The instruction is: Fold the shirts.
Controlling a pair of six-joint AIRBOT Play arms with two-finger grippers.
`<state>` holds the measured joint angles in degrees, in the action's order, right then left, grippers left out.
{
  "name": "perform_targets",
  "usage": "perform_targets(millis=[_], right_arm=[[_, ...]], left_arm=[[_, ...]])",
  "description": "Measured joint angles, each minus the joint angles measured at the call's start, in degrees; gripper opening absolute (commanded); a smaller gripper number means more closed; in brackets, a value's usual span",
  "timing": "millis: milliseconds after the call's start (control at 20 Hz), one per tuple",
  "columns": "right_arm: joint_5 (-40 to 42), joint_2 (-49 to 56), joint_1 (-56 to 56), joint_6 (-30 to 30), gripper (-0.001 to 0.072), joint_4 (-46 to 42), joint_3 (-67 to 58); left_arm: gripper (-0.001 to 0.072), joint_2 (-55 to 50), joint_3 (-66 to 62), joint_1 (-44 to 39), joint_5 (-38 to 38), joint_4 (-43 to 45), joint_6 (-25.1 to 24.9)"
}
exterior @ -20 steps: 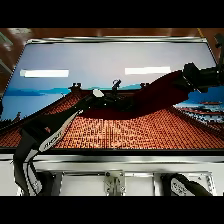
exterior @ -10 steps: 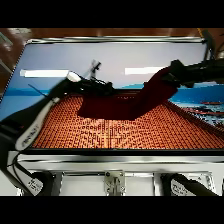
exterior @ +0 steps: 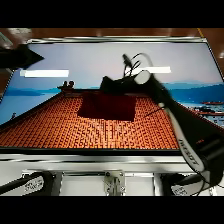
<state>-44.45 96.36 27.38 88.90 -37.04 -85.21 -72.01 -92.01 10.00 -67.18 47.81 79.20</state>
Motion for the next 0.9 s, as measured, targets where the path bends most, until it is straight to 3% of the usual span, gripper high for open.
perform_targets(millis=[150, 200, 250, 300, 550, 750, 800, 850, 900], right_arm=[[7.26, 6.80, 4.76, -3.15, 0.0073, 10.75, 0.00], [9.14, 8.57, 5.68, -4.35, 0.0143, 13.92, 0.00], [10.64, 9.86, 6.40, -5.31, 0.0360, 16.50, 0.00], [11.91, 10.84, 6.97, -6.16, 0.0509, 18.69, 0.00], [12.04, 11.98, 5.97, -9.75, 0.0509, 21.97, 0.00], [-1.90, 8.92, 0.00, -8.66, 0.0513, 11.72, -0.02], [-6.91, 7.58, -1.99, -7.61, 0.0640, 6.40, -0.02], [-12.02, 6.25, -4.09, -6.67, 0.0687, 0.39, -0.02], [-16.63, 5.14, -6.23, -5.86, 0.0687, -5.73, -0.02]], left_arm=[[0.0040, 5.16, 0.00, 2.25, -2.80, 0.79, 0.20], [0.0040, 6.16, 0.00, 2.49, -3.56, 0.85, 0.26], [0.0040, 6.95, 0.00, 2.49, -4.07, 0.90, 0.33], [0.0040, 7.54, 0.02, 2.45, -4.42, 0.96, 0.33], [0.0040, 8.63, 2.01, 0.74, -5.51, 1.27, -0.02], [0.0040, 8.85, 3.56, 0.00, -5.88, 1.36, -0.26], [0.0040, 8.92, 3.76, 0.00, -5.88, 1.38, -0.31], [0.0040, 8.92, 3.91, -0.02, -5.86, 1.44, -0.33], [0.0040, 8.90, 4.00, -0.09, -5.88, 1.53, -0.35]])
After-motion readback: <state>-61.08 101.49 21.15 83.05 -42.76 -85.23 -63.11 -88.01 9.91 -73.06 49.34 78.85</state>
